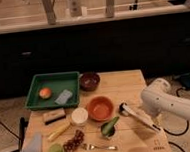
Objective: Place brush in purple bowl
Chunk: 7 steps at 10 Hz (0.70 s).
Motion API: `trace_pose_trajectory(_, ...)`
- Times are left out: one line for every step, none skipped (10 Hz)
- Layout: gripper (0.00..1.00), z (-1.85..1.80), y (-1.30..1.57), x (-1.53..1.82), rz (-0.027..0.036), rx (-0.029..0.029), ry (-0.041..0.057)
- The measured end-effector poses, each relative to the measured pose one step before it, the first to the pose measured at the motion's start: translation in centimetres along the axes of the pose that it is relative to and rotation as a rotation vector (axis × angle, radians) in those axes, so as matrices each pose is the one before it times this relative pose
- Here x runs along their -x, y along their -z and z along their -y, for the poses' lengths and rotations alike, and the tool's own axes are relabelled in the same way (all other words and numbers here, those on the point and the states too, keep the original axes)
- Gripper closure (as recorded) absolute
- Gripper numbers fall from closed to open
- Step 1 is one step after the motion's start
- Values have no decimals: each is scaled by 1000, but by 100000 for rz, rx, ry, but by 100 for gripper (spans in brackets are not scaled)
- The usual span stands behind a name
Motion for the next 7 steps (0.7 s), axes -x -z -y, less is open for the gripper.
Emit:
trace_pose_trajectory(20,139,14,110,907,392,-5801)
trace_pose_trajectory(20,0,-258,165,1117,152,-3850)
trace_pose_trajectory(20,-99,-311,375,1572,301,-3006)
trace_pose_trajectory(20,60,-440,454,1731,-583,-2421)
trace_pose_trajectory(20,-13,-393,488,1558,-405,-1213)
trace_pose_trajectory(23,72,-375,552,1394,-566,-839)
trace_pose_trajectory(33,13,-307,481,933,-393,-1048)
